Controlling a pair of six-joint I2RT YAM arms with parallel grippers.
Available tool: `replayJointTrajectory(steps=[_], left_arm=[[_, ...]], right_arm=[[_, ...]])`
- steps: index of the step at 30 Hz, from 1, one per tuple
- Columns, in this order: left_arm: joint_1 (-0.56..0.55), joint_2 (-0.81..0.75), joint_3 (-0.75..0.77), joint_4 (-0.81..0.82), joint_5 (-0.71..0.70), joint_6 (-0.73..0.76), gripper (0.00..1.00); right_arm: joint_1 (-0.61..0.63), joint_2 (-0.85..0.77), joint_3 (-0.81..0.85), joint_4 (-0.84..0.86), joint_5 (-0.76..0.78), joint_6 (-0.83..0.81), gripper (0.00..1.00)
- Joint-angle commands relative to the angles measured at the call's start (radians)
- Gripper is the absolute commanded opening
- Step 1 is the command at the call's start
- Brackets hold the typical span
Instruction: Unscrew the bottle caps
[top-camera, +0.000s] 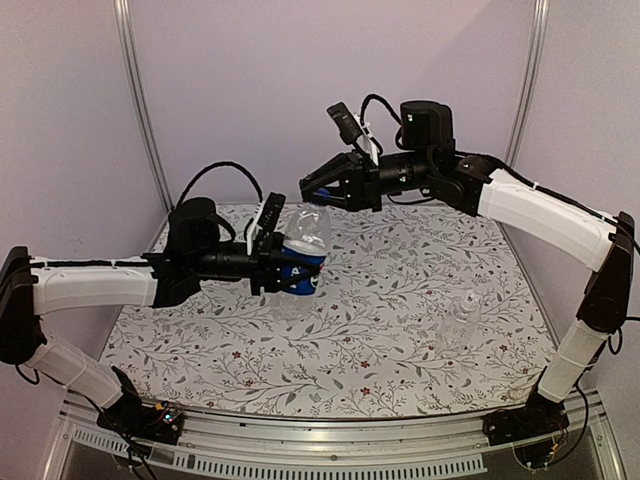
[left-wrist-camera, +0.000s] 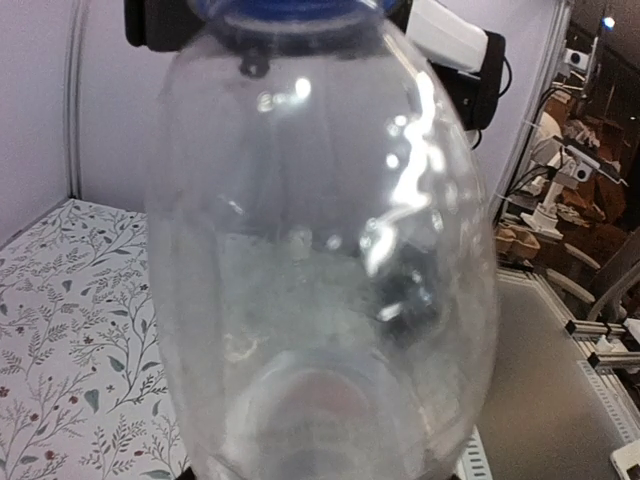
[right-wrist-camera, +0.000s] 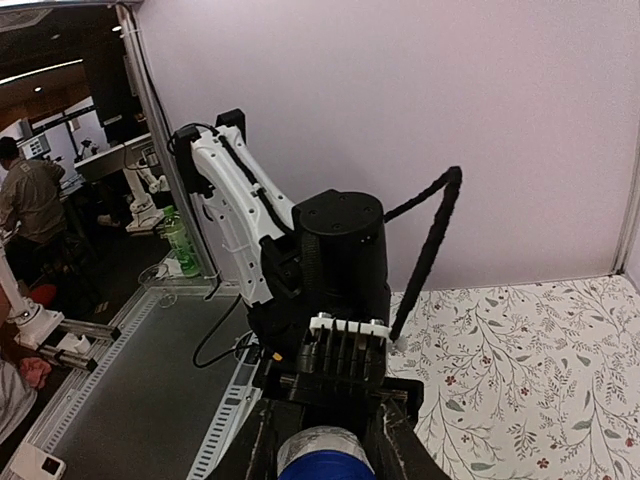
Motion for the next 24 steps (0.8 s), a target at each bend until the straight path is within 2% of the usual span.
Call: replayJointTrajectory(steps=[1,6,10,15,18,19,21,24], left_arm=[[-0.023,0.008,-0.005,0.161,0.270,-0.063,0.31],[-0.031,0.019,-0.008,0.189,0.313,-0.085,0.30],[-0.030,0.019,-0.009,0.187,0.305,-0.081,0.30],[-0.030,0.012,-0.007,0.156,0.258,-0.059,0.31],[-0.030,0.001,0.003,0.103,0.187,-0.031,0.31],[-0.030,-0.003,0.008,0.070,0.156,-0.018,0.31],[-0.030,-0.010,0.019,0.024,0.088,0.005,0.31],[-0.030,-0.018,0.032,-0.041,-0.067,0.022,0.32]], right_arm=[[0.016,0.015,0.024,-0.017,-0.287,-0.133,0.00],[0.006,0.042,0.039,-0.034,-0.394,-0.162,0.00],[0.001,0.056,0.045,-0.034,-0.405,-0.149,0.01],[-0.012,0.051,0.046,-0.034,-0.339,-0.123,0.12],[-0.021,0.039,0.043,-0.040,-0.245,-0.085,0.39],[-0.023,0.033,0.039,-0.044,-0.204,-0.076,0.57],[-0.023,0.012,0.030,-0.054,-0.125,-0.053,0.78],[-0.023,-0.020,0.019,-0.054,-0.028,-0.006,0.92]])
